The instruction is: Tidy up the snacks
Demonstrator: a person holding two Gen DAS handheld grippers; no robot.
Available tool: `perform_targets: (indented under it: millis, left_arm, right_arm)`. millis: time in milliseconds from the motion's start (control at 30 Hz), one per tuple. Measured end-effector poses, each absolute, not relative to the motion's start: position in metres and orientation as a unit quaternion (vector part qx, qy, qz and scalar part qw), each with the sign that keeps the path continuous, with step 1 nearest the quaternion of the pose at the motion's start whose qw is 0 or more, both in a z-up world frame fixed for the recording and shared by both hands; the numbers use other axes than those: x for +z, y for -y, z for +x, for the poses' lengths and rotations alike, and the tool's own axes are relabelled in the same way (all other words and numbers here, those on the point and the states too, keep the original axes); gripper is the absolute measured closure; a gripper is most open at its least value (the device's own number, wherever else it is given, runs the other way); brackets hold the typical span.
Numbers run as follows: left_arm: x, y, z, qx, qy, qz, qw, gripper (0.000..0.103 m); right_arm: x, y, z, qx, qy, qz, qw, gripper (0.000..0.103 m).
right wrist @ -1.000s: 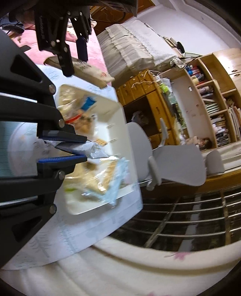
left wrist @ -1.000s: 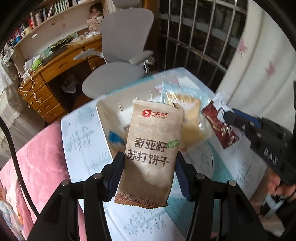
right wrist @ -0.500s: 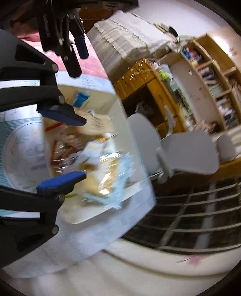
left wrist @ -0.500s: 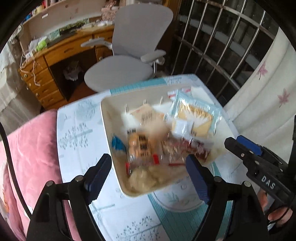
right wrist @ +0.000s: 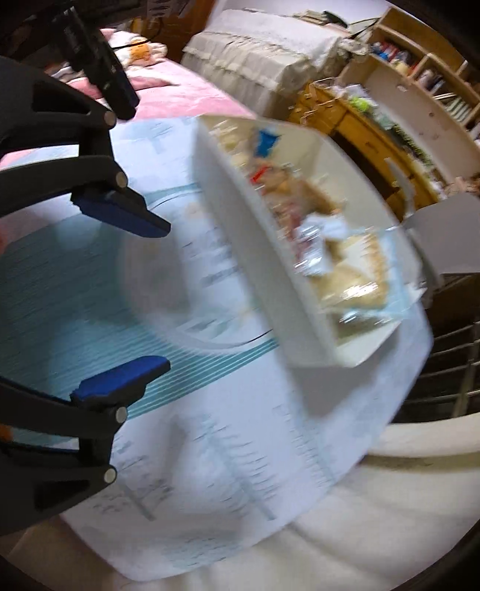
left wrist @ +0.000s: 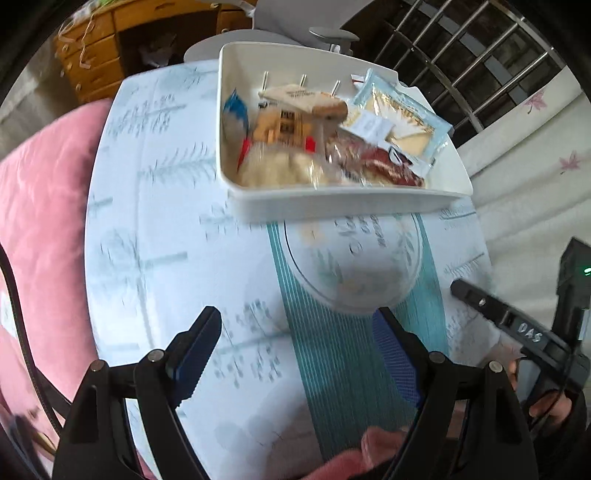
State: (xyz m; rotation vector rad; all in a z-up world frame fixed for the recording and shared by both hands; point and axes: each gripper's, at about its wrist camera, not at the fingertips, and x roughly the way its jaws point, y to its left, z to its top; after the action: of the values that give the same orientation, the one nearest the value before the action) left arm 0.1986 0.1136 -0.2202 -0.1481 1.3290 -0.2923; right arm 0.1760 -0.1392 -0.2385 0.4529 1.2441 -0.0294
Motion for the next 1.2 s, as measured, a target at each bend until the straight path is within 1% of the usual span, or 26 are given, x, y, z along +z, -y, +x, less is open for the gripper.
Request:
perform_targets:
  millis: [33, 133, 167, 300, 367, 533, 600, 833, 900, 1000, 1067, 1200]
  left_arm:
    - [-0.218, -0.114, 0.192, -0.132, -0.611, -0.071, 0.777, 0.02]
    - [-0.213, -0.109, 0.177, -0.115, -0.606, -0.076, 0.784, 0.02]
    - [-0.209, -0.105, 0.171, -0.11, -0.603, -0.081, 0.786, 0.02]
    - [-0.194, -0.078, 0.154, -0.094, -0.595, -0.077, 0.795, 0.02]
    - [-0.184, -0.064, 0.148, -0.086, -0.592, -0.067, 0.798, 0.02]
    - [-0.148, -0.034, 0.134, -0.079, -0.573, -0.072, 0.813, 0.019]
    - [-0.134, -0.026, 0.128, -0.075, -0.565, -0.074, 0.819, 0.013]
    - [-0.084, 0.007, 0.098, -0.079, -0.513, -0.066, 0.852, 0.005]
    - [-0.076, 0.012, 0.092, -0.064, -0.506, -0.057, 0.858, 0.003]
    - [-0.07, 0.021, 0.082, -0.059, -0.505, -0.058, 0.859, 0.003]
    - [-0.066, 0.035, 0.073, -0.058, -0.505, -0.033, 0.861, 0.003]
    - [-0.061, 0.05, 0.059, -0.045, -0.491, -0.009, 0.87, 0.003]
  right_arm:
    - [-0.24, 0.143, 0.169, -0.013, -0.586, 0.204, 0.784, 0.035]
    - [-0.243, 0.154, 0.156, -0.007, -0.599, 0.196, 0.777, 0.025]
    - [-0.243, 0.158, 0.151, -0.006, -0.605, 0.187, 0.774, 0.023]
    - [-0.234, 0.167, 0.143, 0.02, -0.616, 0.15, 0.773, 0.021]
    - [-0.226, 0.171, 0.139, 0.038, -0.619, 0.138, 0.772, 0.018]
    - [-0.19, 0.176, 0.127, 0.093, -0.601, 0.1, 0.788, 0.016]
    - [-0.174, 0.178, 0.123, 0.106, -0.593, 0.086, 0.794, 0.016]
    - [-0.116, 0.196, 0.105, 0.131, -0.58, 0.061, 0.802, 0.015]
    - [-0.102, 0.204, 0.094, 0.142, -0.567, 0.072, 0.808, 0.015]
    - [-0.086, 0.211, 0.079, 0.137, -0.559, 0.072, 0.815, 0.015]
    - [-0.078, 0.215, 0.068, 0.128, -0.547, 0.071, 0.824, 0.015]
    - [-0.076, 0.22, 0.057, 0.099, -0.542, 0.067, 0.832, 0.015]
